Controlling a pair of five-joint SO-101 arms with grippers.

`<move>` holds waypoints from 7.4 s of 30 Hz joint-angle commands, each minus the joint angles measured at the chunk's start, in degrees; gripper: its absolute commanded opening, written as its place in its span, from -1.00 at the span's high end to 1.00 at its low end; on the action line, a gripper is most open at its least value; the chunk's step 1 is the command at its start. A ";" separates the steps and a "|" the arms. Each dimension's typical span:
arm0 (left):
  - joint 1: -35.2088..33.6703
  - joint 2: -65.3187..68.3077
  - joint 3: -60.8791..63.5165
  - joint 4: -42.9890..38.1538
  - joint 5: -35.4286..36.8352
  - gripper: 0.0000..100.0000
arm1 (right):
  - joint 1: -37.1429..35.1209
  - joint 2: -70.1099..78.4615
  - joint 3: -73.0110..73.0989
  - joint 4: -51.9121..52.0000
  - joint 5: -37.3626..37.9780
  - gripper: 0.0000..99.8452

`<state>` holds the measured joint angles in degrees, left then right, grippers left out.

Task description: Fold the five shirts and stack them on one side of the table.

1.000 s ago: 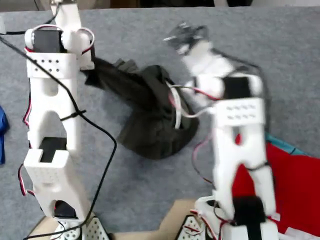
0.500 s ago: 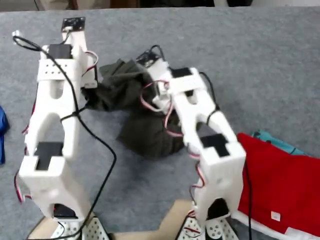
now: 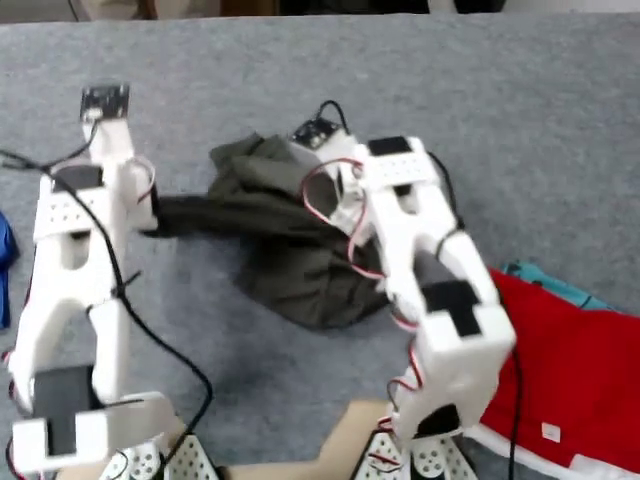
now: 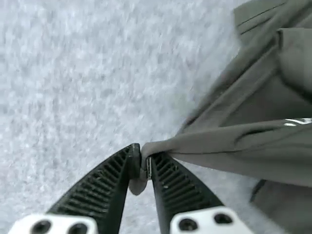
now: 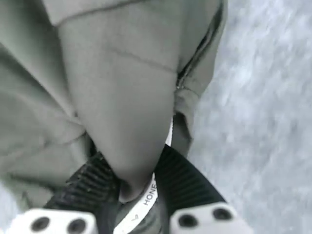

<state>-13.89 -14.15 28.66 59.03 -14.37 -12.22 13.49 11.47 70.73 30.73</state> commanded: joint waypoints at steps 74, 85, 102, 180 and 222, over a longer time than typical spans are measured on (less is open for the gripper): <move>-30.68 -13.49 29.01 -8.35 -21.19 0.96 | -4.62 41.63 -77.76 31.56 -6.33 0.99; -27.25 -13.49 32.00 -10.37 -21.10 0.96 | -0.57 34.77 -77.41 21.10 -0.97 0.99; -28.04 -14.11 30.86 -4.04 -25.23 0.96 | -7.60 24.66 -68.53 31.74 2.99 0.62; -22.24 -56.92 49.32 7.65 -22.77 0.96 | -10.86 38.64 -59.38 29.98 -18.90 0.32; -22.42 -57.01 49.67 9.14 -22.51 0.96 | -8.92 48.92 -78.99 21.98 -13.45 0.72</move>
<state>-36.57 -70.59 78.42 67.91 -37.49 -20.84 64.57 -66.07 93.58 16.84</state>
